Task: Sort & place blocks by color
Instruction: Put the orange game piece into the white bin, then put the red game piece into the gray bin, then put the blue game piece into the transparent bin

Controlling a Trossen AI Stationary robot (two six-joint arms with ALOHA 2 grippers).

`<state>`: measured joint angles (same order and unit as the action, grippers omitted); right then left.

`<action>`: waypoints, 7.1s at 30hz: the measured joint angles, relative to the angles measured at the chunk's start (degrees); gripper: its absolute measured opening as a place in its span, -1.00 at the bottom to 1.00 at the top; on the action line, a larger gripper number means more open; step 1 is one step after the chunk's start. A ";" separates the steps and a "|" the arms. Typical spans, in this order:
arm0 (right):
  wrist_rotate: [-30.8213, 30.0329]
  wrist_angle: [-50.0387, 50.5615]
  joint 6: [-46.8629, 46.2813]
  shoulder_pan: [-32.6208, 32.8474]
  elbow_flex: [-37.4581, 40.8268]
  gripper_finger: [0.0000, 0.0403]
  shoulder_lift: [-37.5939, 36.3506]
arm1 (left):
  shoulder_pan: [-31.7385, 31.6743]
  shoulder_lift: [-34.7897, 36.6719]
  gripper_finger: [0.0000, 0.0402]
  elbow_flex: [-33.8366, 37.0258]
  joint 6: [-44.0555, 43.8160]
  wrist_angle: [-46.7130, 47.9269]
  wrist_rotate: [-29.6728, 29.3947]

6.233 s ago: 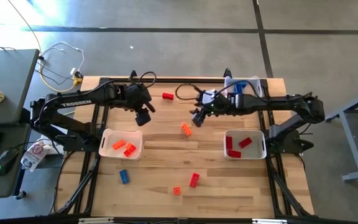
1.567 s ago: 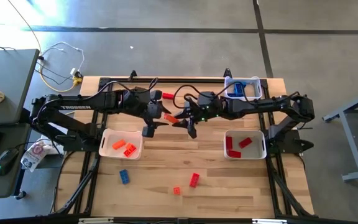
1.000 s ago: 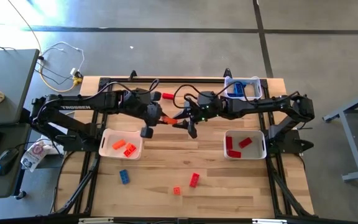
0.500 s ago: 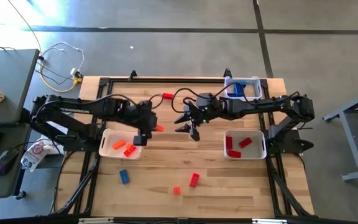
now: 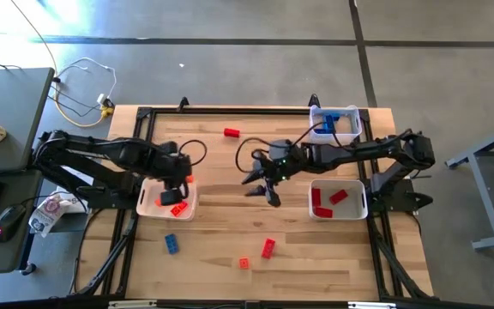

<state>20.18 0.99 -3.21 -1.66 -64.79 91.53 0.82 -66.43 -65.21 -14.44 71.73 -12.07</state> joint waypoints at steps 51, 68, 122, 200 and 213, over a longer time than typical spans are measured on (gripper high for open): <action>-0.35 14.39 34.30 21.17 0.00 -0.08 5.86 | 8.98 -14.82 -0.14 0.00 -43.72 17.64 10.14; -3.92 12.94 37.56 23.12 0.00 -0.08 13.00 | 9.54 -14.67 -0.02 0.00 -44.84 16.52 13.90; -32.42 29.99 7.84 23.16 0.11 -0.44 4.79 | 10.87 -14.64 -0.02 0.00 -35.88 4.40 6.29; -31.85 83.49 -43.24 17.65 0.04 0.08 0.39 | 29.89 -14.67 -0.02 0.00 -69.81 -3.04 17.46; -31.87 83.90 -42.81 17.81 0.04 0.09 0.35 | 35.90 -14.67 -0.02 0.00 -86.52 -3.04 16.80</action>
<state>-11.68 84.88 -46.02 16.14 -64.75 91.88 36.72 -81.10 -65.21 -100.96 68.69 4.73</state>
